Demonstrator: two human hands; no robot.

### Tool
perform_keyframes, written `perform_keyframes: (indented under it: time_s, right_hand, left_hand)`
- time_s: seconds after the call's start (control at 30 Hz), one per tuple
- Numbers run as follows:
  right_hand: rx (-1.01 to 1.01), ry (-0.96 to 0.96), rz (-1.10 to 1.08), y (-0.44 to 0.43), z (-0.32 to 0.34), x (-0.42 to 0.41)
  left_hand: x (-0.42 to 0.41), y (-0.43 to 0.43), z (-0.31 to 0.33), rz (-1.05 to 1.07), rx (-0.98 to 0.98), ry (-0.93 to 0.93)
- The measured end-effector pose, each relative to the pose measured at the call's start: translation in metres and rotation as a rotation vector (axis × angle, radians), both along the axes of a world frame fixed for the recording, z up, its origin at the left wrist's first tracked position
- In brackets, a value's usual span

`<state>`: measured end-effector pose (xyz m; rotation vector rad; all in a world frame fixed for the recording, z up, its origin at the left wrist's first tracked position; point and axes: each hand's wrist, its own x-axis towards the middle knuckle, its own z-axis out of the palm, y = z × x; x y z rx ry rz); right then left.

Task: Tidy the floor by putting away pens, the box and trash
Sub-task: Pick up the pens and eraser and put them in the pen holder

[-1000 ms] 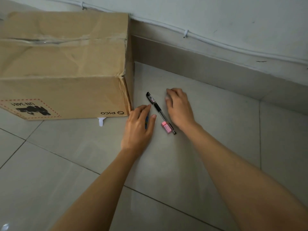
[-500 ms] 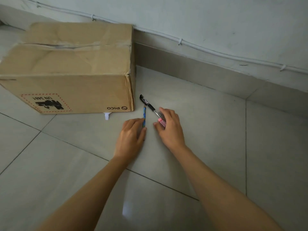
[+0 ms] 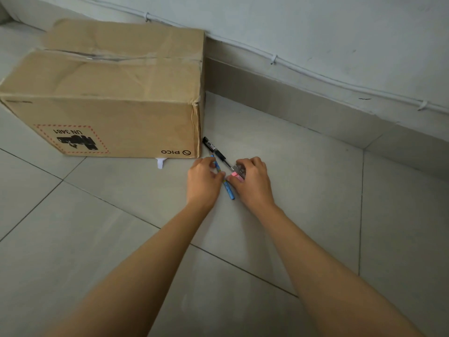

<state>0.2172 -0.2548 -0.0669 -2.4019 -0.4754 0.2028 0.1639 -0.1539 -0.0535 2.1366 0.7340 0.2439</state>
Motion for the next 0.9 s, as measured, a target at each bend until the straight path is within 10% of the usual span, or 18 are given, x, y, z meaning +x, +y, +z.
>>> perform_keyframes:
  time_s: [0.63,0.9]
  right_hand:
    - [-0.007,0.043,0.058,-0.008,0.004,-0.004]
    - [-0.039,0.011,0.033,-0.013,0.005,0.006]
  left_hand:
    - [0.031,0.010,0.003,0.108,-0.433,0.028]
    - [0.010,0.022,-0.011,-0.448,0.344,-0.100]
